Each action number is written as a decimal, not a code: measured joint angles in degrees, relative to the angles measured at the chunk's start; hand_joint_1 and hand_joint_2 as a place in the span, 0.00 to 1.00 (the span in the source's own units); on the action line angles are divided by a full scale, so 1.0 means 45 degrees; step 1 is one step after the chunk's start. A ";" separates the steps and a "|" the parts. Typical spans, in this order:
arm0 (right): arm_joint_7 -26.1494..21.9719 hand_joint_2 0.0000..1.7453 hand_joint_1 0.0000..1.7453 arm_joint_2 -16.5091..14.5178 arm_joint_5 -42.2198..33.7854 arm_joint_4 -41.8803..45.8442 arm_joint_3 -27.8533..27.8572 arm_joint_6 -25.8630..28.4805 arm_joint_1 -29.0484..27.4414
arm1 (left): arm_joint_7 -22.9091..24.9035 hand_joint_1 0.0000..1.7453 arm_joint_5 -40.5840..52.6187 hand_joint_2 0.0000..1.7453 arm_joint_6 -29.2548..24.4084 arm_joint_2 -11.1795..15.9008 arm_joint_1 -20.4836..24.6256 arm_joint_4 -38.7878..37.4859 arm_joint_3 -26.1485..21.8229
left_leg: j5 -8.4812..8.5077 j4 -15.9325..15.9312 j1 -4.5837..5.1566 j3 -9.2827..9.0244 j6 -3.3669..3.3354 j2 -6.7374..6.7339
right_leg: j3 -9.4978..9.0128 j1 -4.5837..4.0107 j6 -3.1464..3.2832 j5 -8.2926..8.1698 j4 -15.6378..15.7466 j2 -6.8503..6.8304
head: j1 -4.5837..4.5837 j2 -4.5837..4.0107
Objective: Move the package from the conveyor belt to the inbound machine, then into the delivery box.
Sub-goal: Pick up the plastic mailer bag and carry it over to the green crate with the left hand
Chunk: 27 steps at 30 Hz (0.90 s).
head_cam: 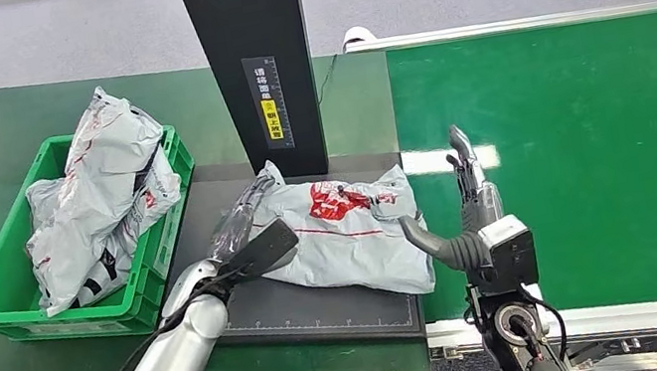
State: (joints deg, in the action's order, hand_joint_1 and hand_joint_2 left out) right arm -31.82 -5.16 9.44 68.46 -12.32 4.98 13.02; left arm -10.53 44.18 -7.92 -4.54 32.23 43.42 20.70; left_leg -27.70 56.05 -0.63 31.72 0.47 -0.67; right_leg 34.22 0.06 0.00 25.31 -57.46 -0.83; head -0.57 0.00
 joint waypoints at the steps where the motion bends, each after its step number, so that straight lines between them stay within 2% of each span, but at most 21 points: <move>1: 0.0039 1.00 0.00 -0.0032 0.0046 0.0055 0.0064 -0.0035 -0.0063 | 0.0171 0.00 0.0267 1.00 -0.0023 -0.0047 0.0090 -0.0193 0.0016 | 0.0000 0.0000 0.0000 -0.0001 0.0000 0.0000 | -0.0001 0.0000 0.0000 0.0000 0.0000 0.0000 | 0.0000 0.0000; 2: 0.0073 1.00 0.00 -0.0062 0.0095 0.0107 0.0134 -0.0066 -0.0122 | 0.0339 0.00 0.0544 1.00 -0.0039 -0.0100 0.0176 -0.0379 0.0040 | 0.0000 0.0000 0.0000 -0.0001 0.0000 0.0001 | -0.0002 0.0001 0.0000 0.0000 0.0000 0.0000 | -0.0001 -0.0001; 3: 0.0100 1.00 0.00 -0.0092 0.0130 0.0152 0.0204 -0.0091 -0.0172 | 0.0485 0.06 0.0801 1.00 -0.0046 -0.0155 0.0261 -0.0553 0.0071 | 0.0000 0.0000 0.0000 -0.0002 0.0000 0.0002 | -0.0005 0.0001 0.0000 0.0000 0.0000 -0.0001 | -0.0001 -0.0001; 4: 0.0124 1.00 0.00 -0.0118 0.0158 0.0191 0.0279 -0.0114 -0.0210 | 0.0611 0.27 0.1033 1.00 -0.0042 -0.0205 0.0347 -0.0722 0.0109 | 0.0000 0.0000 0.0000 -0.0004 0.0000 0.0005 | -0.0009 0.0001 0.0000 0.0000 0.0000 -0.0002 | 0.0000 -0.0001; 6: 0.0166 1.00 0.00 -0.0155 0.0193 0.0251 0.0420 -0.0144 -0.0264 | 0.0801 0.76 0.1417 1.00 0.0002 -0.0296 0.0519 -0.1039 0.0197 | -0.0001 -0.0001 0.0000 -0.0015 -0.0001 0.0008 | -0.0023 0.0002 0.0000 0.0000 0.0001 -0.0003 | 0.0000 0.0000; 7: 0.0186 1.00 0.00 -0.0170 0.0205 0.0280 0.0487 -0.0149 -0.0289 | 0.0863 0.95 0.1560 1.00 0.0030 -0.0334 0.0591 -0.1179 0.0239 | -0.0001 -0.0001 0.0000 -0.0023 -0.0001 0.0008 | -0.0031 0.0002 0.0000 0.0000 0.0001 -0.0003 | -0.0001 0.0000; 8: 0.0200 1.00 0.00 -0.0182 0.0215 0.0308 0.0546 -0.0152 -0.0318 | 0.0903 0.98 0.1675 1.00 0.0058 -0.0370 0.0647 -0.1299 0.0269 | -0.0002 -0.0002 0.0000 -0.0031 -0.0001 0.0008 | -0.0039 0.0002 0.0000 0.0000 0.0001 -0.0003 | -0.0003 0.0000; 18: 0.0335 1.00 0.00 -0.0216 0.0285 0.0600 0.0987 -0.0193 -0.0632 | 0.1174 1.00 0.2340 1.00 0.0103 -0.0537 0.0905 -0.1854 0.0397 | 0.0000 -0.0002 0.0000 -0.0078 -0.0001 0.0002 | -0.0082 0.0003 0.0001 -0.0001 0.0001 -0.0001 | -0.0001 0.0000; 27: 0.0358 1.00 0.00 -0.0294 0.0301 0.0677 0.1237 -0.0257 -0.0728 | 0.0674 1.00 0.2242 1.00 -0.0107 -0.0529 0.0883 -0.1882 0.0339 | -0.0004 -0.0003 0.0000 -0.0065 0.0000 0.0004 | -0.0073 0.0003 0.0000 0.0002 0.0001 -0.0002 | 0.0000 0.0000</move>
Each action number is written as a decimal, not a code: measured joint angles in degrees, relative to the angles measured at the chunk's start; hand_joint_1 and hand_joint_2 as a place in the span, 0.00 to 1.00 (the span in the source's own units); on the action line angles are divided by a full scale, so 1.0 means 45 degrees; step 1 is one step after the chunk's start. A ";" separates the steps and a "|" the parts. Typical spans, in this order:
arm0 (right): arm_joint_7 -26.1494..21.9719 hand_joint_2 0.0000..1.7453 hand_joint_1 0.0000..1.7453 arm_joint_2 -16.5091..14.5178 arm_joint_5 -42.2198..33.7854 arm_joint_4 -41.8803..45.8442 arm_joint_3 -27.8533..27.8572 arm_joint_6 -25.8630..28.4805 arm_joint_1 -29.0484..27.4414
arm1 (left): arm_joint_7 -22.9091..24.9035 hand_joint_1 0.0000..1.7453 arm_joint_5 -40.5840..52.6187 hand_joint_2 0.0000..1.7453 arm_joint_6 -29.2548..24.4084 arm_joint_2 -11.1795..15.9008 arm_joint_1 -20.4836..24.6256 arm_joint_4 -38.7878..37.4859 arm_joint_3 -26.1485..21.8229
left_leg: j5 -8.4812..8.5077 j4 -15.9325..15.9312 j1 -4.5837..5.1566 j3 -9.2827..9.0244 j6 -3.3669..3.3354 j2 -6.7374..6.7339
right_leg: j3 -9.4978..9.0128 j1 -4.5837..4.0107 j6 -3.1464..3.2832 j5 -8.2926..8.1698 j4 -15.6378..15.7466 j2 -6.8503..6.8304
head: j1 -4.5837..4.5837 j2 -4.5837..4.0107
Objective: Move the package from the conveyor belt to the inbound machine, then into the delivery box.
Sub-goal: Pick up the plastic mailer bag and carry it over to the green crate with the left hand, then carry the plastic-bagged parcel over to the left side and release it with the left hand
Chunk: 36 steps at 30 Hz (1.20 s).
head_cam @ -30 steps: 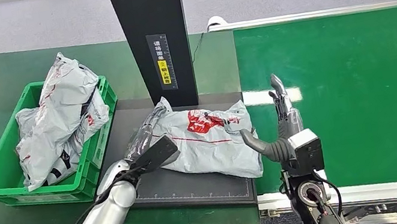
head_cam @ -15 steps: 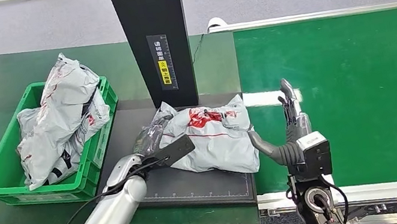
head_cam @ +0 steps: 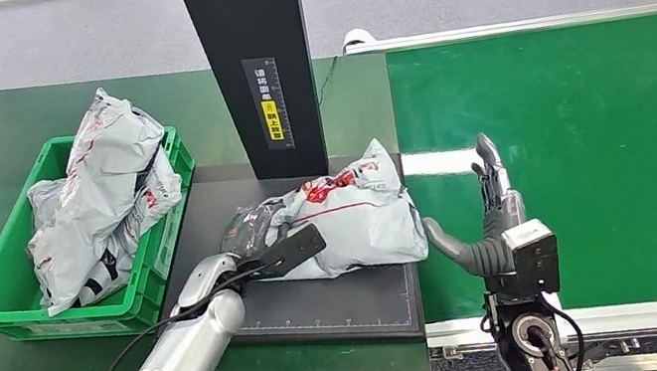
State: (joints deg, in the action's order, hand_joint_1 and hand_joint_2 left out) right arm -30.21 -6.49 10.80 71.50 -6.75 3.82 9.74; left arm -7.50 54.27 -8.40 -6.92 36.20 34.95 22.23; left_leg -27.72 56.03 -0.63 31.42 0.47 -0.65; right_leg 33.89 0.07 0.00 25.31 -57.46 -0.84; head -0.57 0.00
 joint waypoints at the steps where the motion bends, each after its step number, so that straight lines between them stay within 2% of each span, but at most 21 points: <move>1: 0.0004 1.00 0.00 -0.0001 0.0000 0.0013 0.0018 -0.0008 -0.0017 | -0.0221 1.00 -0.0180 1.00 0.0033 0.0005 -0.0028 0.0001 -0.0067 | 0.0000 0.0000 0.0000 0.0002 0.0000 0.0000 | 0.0002 0.0000 0.0000 0.0000 0.0000 0.0000 | 0.0001 0.0000; 5: 0.0013 1.00 0.00 -0.0001 -0.0004 0.0106 0.0057 -0.0015 -0.0115 | -0.1160 1.00 -0.0947 1.00 -0.0001 0.0048 -0.0219 0.0124 -0.0454 | 0.0000 0.0001 0.0000 0.0006 0.0000 0.0000 | 0.0009 0.0000 0.0000 0.0000 0.0000 0.0000 | 0.0000 0.0000; 9: 0.0015 1.00 0.00 -0.0001 -0.0013 0.0192 0.0106 -0.0015 -0.0215 | -0.1561 1.00 -0.1238 1.00 -0.0157 0.0086 -0.0431 0.0344 -0.0703 | 0.0000 0.0000 0.0000 0.0016 0.0000 -0.0002 | 0.0020 0.0000 0.0000 0.0000 0.0000 0.0001 | 0.0000 0.0000; 12: 0.0013 1.00 0.00 0.0002 -0.0052 0.0338 0.0152 -0.0013 -0.0356 | -0.2303 1.00 -0.1778 1.00 -0.0809 0.0162 -0.0869 0.1027 -0.0867 | 0.0000 0.0001 0.0000 0.0033 0.0000 -0.0005 | 0.0039 -0.0001 0.0000 0.0000 -0.0001 0.0003 | -0.0001 0.0000; 15: -0.0011 1.00 0.00 0.0011 -0.0135 0.0513 0.0230 -0.0010 -0.0546 | -0.3183 1.00 -0.2343 1.00 -0.1885 0.0357 -0.1584 0.2436 -0.1027 | 0.0000 0.0000 0.0000 0.0058 0.0001 -0.0005 | 0.0064 -0.0001 0.0000 0.0000 -0.0001 0.0004 | -0.0001 0.0000; 19: -0.0087 1.00 0.00 0.0015 -0.0238 0.0676 0.0283 -0.0006 -0.0739 | -0.3955 1.00 -0.2666 1.00 -0.3449 0.0707 -0.2744 0.5195 -0.1212 | -0.0004 0.0000 0.0000 0.0079 0.0002 -0.0006 | 0.0083 -0.0003 -0.0001 0.0004 -0.0002 0.0004 | -0.0002 0.0000; 23: -0.0188 1.00 0.00 0.0046 -0.0348 0.0697 0.0310 0.0081 -0.0803 | -0.4394 1.00 -0.2695 1.00 -0.4395 0.1047 -0.3740 0.7630 -0.1412 | -0.0006 -0.0001 0.0000 0.0083 0.0003 -0.0005 | 0.0087 -0.0002 -0.0004 0.0008 -0.0001 0.0003 | -0.0001 0.0000; 28: -0.0271 1.00 0.00 0.0102 -0.0437 0.0771 0.0358 0.0131 -0.0962 | -0.4901 1.00 -0.2674 1.00 -0.5659 0.1472 -0.4658 0.9826 -0.1794 | -0.0006 -0.0001 0.0000 0.0080 0.0003 -0.0007 | 0.0085 -0.0002 -0.0004 0.0008 -0.0001 0.0005 | -0.0001 0.0000; 36: -0.0296 1.00 0.00 0.0135 -0.0470 0.0840 0.0410 0.0136 -0.1064 | -0.4953 1.00 -0.2599 1.00 -0.6054 0.1880 -0.5318 1.1560 -0.2199 | -0.0005 -0.0001 0.0000 0.0079 0.0003 -0.0004 | 0.0084 -0.0002 -0.0004 0.0008 -0.0001 0.0001 | 0.0000 0.0000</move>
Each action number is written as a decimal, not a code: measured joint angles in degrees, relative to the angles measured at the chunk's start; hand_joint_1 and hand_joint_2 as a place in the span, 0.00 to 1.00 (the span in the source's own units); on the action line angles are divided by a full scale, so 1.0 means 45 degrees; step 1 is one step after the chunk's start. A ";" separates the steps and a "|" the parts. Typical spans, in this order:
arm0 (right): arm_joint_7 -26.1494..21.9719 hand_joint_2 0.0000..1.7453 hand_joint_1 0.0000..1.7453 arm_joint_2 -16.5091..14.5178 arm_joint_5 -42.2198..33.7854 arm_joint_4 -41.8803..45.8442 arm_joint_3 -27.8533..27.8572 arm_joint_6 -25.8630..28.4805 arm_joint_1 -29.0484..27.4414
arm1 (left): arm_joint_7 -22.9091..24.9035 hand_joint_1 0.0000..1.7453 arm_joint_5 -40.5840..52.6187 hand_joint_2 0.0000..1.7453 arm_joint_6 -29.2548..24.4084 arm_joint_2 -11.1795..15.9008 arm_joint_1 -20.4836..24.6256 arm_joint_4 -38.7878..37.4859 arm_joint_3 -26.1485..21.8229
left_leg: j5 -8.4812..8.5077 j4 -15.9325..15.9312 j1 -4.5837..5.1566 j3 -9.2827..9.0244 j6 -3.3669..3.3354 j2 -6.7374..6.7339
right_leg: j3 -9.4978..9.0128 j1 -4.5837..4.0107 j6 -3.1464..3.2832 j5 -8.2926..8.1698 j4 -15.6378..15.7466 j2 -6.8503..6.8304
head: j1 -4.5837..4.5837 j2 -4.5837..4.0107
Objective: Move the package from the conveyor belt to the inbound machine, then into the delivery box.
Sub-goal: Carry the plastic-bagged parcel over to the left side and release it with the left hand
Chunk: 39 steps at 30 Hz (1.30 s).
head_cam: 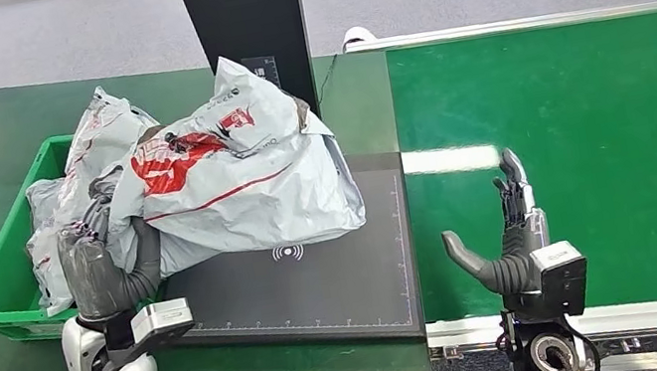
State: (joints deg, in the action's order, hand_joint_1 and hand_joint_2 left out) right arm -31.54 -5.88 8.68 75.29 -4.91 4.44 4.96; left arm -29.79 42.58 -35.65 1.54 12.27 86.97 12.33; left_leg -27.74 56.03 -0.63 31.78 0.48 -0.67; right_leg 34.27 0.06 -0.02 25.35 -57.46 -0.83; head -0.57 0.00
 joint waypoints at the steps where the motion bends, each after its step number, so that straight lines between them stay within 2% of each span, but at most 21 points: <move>1: 0.0000 1.00 0.00 0.0000 0.0001 0.0005 0.0002 0.0001 -0.0001 | 0.0000 1.00 0.0000 1.00 -0.0001 0.0019 -0.0036 0.0091 -0.0009 | 0.0000 0.0000 0.0000 0.0000 0.0000 0.0000 | 0.0000 0.0000 0.0000 0.0000 0.0000 0.0000 | 0.0001 0.0000; 6: 0.0000 1.00 0.00 0.0000 0.0004 0.0052 0.0005 0.0001 -0.0005 | -0.0003 1.00 0.0041 1.00 -0.0056 0.0080 -0.0121 0.0335 -0.0074 | 0.0000 0.0001 0.0000 0.0001 0.0000 0.0001 | 0.0000 0.0001 0.0000 0.0000 0.0000 0.0000 | 0.0000 0.0000; 9: -0.0001 1.00 0.00 0.0002 0.0001 0.0066 0.0007 0.0002 -0.0015 | -0.0068 1.00 0.0520 1.00 -0.0515 0.0088 -0.0218 0.0525 -0.0300 | -0.0001 0.0000 0.0000 0.0002 0.0000 -0.0004 | 0.0001 0.0000 0.0000 0.0000 0.0000 0.0004 | -0.0001 0.0000; 12: -0.0015 1.00 0.00 0.0010 -0.0019 0.0066 0.0010 0.0009 -0.0069 | -0.0360 1.00 0.1109 1.00 -0.0851 -0.0001 -0.0424 0.1149 -0.1249 | -0.0001 -0.0001 -0.0002 0.0002 0.0001 -0.0009 | 0.0003 -0.0002 0.0001 0.0000 0.0000 0.0010 | -0.0001 0.0000; 15: -0.0041 1.00 0.00 0.0015 -0.0019 0.0066 0.0012 0.0012 -0.0103 | -0.0314 1.00 0.1533 1.00 -0.0911 -0.0133 -0.0494 0.1685 -0.2844 | -0.0002 -0.0004 -0.0003 -0.0001 0.0002 -0.0009 | 0.0003 -0.0004 0.0004 0.0003 0.0000 0.0011 | -0.0001 0.0000; 17: -0.0082 1.00 0.00 0.0013 0.0018 0.0066 0.0012 0.0035 -0.0120 | 0.0503 1.00 0.1862 1.00 -0.0912 -0.0160 -0.0474 0.1768 -0.3931 | -0.0001 -0.0005 -0.0004 -0.0007 0.0003 -0.0009 | 0.0004 -0.0006 0.0006 0.0004 0.0000 0.0012 | -0.0001 0.0000; 20: -0.0115 1.00 0.00 -0.0011 0.0120 0.0066 0.0012 0.0080 -0.0155 | 0.2487 1.00 0.2395 1.00 -0.0883 -0.0022 -0.0299 0.1420 -0.5118 | 0.0003 -0.0005 -0.0005 -0.0010 0.0006 -0.0008 | 0.0001 -0.0008 0.0006 0.0004 0.0000 0.0010 | 0.0000 0.0000; 23: -0.0106 1.00 0.00 -0.0047 0.0245 0.0066 0.0012 0.0079 -0.0186 | 0.3940 1.00 0.2810 1.00 -0.0613 0.0284 0.0046 0.0676 -0.5890 | 0.0007 -0.0005 -0.0007 -0.0011 0.0006 -0.0006 | -0.0007 -0.0009 0.0006 0.0003 -0.0002 0.0007 | 0.0002 0.0000; 26: -0.0050 1.00 0.00 -0.0057 0.0366 0.0066 0.0016 0.0012 -0.0203 | 0.4838 1.00 0.3087 1.00 -0.0029 0.0591 0.0296 -0.0068 -0.6438 | 0.0007 -0.0004 -0.0006 -0.0013 0.0006 -0.0013 | -0.0006 -0.0008 0.0006 0.0001 -0.0004 0.0014 | 0.0001 0.0000; 31: 0.0039 1.00 0.00 -0.0058 0.0449 0.0066 0.0024 -0.0101 -0.0202 | 0.5329 1.00 0.3147 1.00 0.0542 0.0889 0.0437 -0.0966 -0.6983 | 0.0002 -0.0003 -0.0006 -0.0004 0.0007 -0.0011 | 0.0003 -0.0008 0.0005 0.0003 -0.0003 0.0016 | 0.0004 0.0000; 37: 0.0047 1.00 0.00 -0.0091 0.0460 0.0066 0.0035 -0.0114 -0.0202 | 0.5404 1.00 0.3149 1.00 0.0633 0.1008 0.0507 -0.1434 -0.7196 | 0.0000 -0.0003 -0.0006 -0.0001 0.0007 -0.0010 | 0.0005 -0.0008 0.0005 0.0004 -0.0002 0.0015 | 0.0001 0.0000; 39: 0.0063 1.00 0.00 -0.0101 0.0482 0.0066 0.0037 -0.0135 -0.0202 | 0.5648 1.00 0.3190 1.00 0.1034 0.1020 0.0547 -0.1537 -0.7212 | 0.0000 -0.0003 -0.0006 -0.0003 0.0007 -0.0007 | 0.0003 -0.0008 0.0005 0.0004 -0.0002 0.0014 | 0.0002 -0.0001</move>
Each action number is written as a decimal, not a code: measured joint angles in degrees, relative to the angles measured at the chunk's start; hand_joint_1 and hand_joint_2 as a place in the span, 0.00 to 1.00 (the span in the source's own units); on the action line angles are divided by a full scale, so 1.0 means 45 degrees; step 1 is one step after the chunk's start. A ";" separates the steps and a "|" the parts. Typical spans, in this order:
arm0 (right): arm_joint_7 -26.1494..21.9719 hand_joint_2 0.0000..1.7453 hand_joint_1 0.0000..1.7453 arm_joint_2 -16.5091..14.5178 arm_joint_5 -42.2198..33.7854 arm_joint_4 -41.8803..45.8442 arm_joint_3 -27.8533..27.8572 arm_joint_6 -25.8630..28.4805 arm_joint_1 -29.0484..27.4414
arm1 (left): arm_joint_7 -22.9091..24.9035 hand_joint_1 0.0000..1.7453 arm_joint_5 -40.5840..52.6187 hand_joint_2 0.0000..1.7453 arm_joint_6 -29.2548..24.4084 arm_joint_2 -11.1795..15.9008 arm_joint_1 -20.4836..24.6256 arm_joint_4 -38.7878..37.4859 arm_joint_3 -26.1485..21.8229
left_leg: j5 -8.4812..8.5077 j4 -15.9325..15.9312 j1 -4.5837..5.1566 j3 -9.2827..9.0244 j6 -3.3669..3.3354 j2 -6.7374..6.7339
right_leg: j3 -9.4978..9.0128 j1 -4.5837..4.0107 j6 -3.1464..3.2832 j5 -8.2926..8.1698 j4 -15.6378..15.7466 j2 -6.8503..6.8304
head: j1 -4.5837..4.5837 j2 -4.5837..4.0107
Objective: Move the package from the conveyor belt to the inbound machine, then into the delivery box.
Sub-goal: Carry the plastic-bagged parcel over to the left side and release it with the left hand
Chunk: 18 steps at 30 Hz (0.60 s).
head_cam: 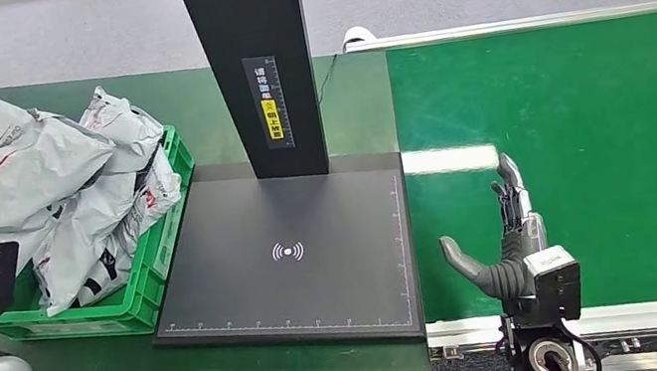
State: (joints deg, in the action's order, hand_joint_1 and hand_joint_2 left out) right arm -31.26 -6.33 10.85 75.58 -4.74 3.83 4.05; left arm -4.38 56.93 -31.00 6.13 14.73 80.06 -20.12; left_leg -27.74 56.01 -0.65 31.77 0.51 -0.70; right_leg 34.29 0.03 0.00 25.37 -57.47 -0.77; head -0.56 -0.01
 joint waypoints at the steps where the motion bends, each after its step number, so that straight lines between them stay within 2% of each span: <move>1: 0.0013 1.00 0.00 -0.0003 0.0026 0.0000 0.0001 -0.0017 0.0000 | 0.0229 1.00 0.0051 1.00 0.0416 0.0015 0.0027 -0.0074 -0.0005 | 0.0000 0.0000 0.0000 -0.0001 0.0000 0.0001 | -0.0001 0.0000 0.0000 0.0000 0.0000 0.0000 | -0.0001 0.0000; 4: 0.0067 1.00 0.00 -0.0006 0.0124 0.0000 0.0006 -0.0084 0.0000 | 0.0938 1.00 0.0119 1.00 0.2387 0.0119 0.0132 -0.0574 -0.0008 | 0.0001 0.0000 0.0000 -0.0008 0.0001 -0.0002 | -0.0003 0.0000 0.0001 -0.0001 0.0000 0.0000 | -0.0001 0.0001; 6: 0.0096 1.00 0.00 -0.0005 0.0169 -0.0001 0.0011 -0.0151 0.0002 | 0.0992 1.00 -0.0208 1.00 0.4077 0.0287 0.0261 -0.1280 0.0006 | 0.0003 0.0000 0.0000 -0.0011 0.0002 -0.0001 | -0.0004 0.0000 0.0001 -0.0001 0.0000 0.0000 | -0.0001 0.0001; 11: 0.0151 1.00 0.00 0.0016 0.0226 -0.0053 0.0006 -0.0316 0.0039 | -0.0055 1.00 -0.1657 1.00 0.6734 0.0871 0.0858 -0.3459 0.0090 | 0.0003 -0.0001 0.0001 -0.0021 0.0002 0.0013 | -0.0024 0.0002 0.0000 0.0003 -0.0001 -0.0018 | -0.0004 0.0001; 14: 0.0190 1.00 0.00 0.0073 0.0237 -0.0131 -0.0033 -0.0374 0.0116 | -0.0879 1.00 -0.2640 1.00 0.7621 0.1171 0.1286 -0.4491 0.0128 | 0.0005 -0.0002 0.0005 -0.0041 0.0000 0.0059 | -0.0059 0.0008 -0.0010 0.0017 0.0000 -0.0060 | -0.0005 0.0001; 18: 0.0247 1.00 0.00 0.0194 0.0175 -0.0205 -0.0155 -0.0380 0.0162 | -0.1203 1.00 -0.3136 1.00 0.7864 0.1303 0.1732 -0.5402 0.0326 | 0.0016 -0.0002 0.0017 -0.0068 -0.0015 0.0131 | -0.0109 0.0025 -0.0026 0.0033 0.0003 -0.0125 | -0.0002 0.0001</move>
State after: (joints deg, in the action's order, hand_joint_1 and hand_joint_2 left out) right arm -30.15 -5.46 11.64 74.66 -5.44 2.12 4.78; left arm -9.79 42.82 4.39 11.99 22.52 55.75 -18.65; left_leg -27.67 56.00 -0.58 31.46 0.44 -0.11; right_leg 33.80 0.14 -0.11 25.51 -57.46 -1.33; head -0.57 0.00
